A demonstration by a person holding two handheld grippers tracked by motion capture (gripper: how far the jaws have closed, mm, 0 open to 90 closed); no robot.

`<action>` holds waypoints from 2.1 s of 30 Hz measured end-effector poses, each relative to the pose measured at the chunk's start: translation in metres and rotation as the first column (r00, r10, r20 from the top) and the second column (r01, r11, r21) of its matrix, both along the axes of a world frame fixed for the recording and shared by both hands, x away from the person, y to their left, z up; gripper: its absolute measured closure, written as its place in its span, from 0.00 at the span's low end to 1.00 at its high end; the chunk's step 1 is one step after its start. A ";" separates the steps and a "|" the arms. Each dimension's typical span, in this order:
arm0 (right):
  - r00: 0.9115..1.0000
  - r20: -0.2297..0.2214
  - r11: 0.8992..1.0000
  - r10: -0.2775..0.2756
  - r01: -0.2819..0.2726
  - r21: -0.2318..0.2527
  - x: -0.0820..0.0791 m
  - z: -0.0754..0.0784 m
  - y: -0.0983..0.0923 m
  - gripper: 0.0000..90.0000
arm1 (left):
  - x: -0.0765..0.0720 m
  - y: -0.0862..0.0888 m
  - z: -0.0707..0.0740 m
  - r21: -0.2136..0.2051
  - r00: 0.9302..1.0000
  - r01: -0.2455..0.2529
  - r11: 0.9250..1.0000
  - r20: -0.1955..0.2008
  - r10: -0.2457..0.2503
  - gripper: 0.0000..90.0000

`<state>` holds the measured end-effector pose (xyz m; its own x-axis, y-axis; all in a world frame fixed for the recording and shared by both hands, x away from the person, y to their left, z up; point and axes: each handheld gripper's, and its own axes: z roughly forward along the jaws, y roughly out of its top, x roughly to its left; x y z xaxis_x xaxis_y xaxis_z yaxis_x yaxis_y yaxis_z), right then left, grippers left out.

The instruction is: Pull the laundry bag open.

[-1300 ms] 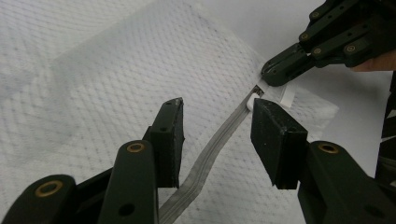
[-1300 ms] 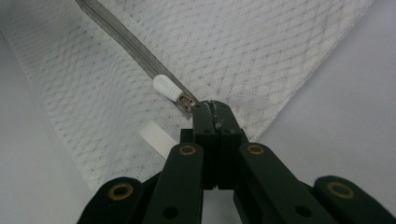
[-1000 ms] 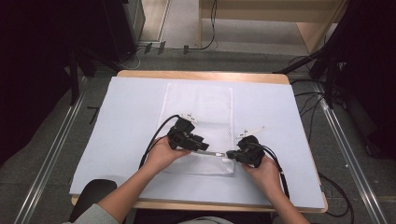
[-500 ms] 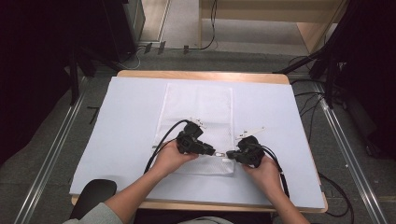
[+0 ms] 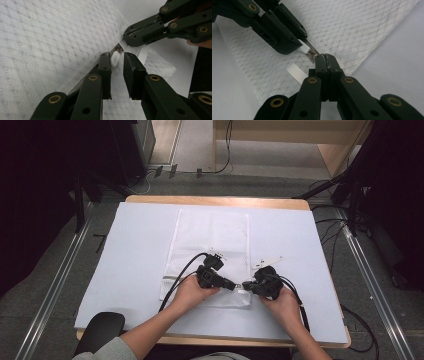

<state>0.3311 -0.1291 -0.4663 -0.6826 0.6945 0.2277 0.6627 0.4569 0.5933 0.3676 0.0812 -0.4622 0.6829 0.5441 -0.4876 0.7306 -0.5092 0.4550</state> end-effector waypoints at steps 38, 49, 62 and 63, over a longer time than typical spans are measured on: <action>0.999 0.036 0.999 0.007 -0.006 -0.031 -0.005 0.000 0.003 1.00 | 0.016 0.005 -0.004 -0.031 0.994 0.000 1.000 -0.109 -0.003 0.98; 0.999 0.047 1.000 0.016 -0.015 -0.024 -0.005 -0.001 0.002 1.00 | 0.020 0.015 -0.001 -0.036 0.989 0.018 0.999 -0.145 -0.023 0.98; 0.998 0.060 1.000 0.021 -0.020 -0.018 -0.006 -0.002 0.000 1.00 | 0.021 0.027 0.003 -0.034 0.988 0.000 0.999 -0.156 -0.005 0.98; 0.998 0.059 1.000 0.022 -0.021 -0.018 -0.006 -0.002 0.000 1.00 | 0.021 0.027 0.003 -0.038 0.986 0.002 0.999 -0.166 -0.009 0.98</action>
<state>0.3254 -0.1288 -0.4679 -0.7091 0.6832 0.1744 0.6166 0.4808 0.6234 0.3887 0.1084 -0.4587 0.5934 0.5198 -0.6146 0.7949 -0.4983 0.3460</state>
